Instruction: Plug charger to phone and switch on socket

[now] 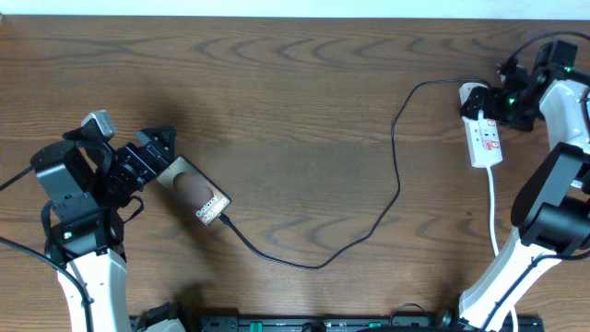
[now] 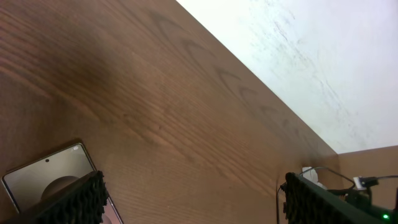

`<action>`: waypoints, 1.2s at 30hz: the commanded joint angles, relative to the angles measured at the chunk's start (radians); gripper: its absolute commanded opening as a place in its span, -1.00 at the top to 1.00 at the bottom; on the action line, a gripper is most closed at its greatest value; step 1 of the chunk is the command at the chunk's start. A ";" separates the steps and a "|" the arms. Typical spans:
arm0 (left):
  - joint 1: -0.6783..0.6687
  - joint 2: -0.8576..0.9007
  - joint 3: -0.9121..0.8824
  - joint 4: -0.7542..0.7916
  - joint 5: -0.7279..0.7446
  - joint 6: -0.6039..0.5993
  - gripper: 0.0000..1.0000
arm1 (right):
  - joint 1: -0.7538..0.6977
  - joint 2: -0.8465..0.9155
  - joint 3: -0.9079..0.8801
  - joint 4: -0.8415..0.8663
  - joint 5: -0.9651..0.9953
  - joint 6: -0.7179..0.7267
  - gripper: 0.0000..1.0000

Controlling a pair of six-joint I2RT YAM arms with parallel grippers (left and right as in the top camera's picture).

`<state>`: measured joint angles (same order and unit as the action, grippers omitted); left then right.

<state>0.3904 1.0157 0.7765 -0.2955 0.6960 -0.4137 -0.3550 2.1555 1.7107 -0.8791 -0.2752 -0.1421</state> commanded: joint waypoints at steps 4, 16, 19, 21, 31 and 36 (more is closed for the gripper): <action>-0.005 0.003 0.005 -0.004 -0.013 0.021 -0.75 | 0.003 0.008 -0.051 0.035 -0.085 0.014 -0.98; -0.005 0.003 0.003 -0.007 -0.013 0.021 -0.75 | 0.003 0.008 -0.051 0.059 -0.097 -0.008 -0.99; -0.005 0.003 0.003 -0.014 -0.013 0.021 -0.75 | 0.003 0.008 -0.051 0.065 -0.090 -0.013 -0.99; -0.005 0.003 0.003 -0.015 -0.013 0.021 -0.75 | 0.003 0.008 -0.051 0.068 -0.090 -0.017 -0.99; -0.005 0.003 0.003 -0.015 -0.013 0.021 -0.75 | 0.005 0.008 -0.052 0.079 -0.090 -0.048 -0.99; -0.005 0.003 0.003 -0.015 -0.013 0.021 -0.75 | 0.016 0.008 -0.065 0.084 -0.090 -0.046 -0.99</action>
<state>0.3904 1.0157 0.7765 -0.3099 0.6926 -0.4137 -0.3538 2.1555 1.6634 -0.8009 -0.3508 -0.1707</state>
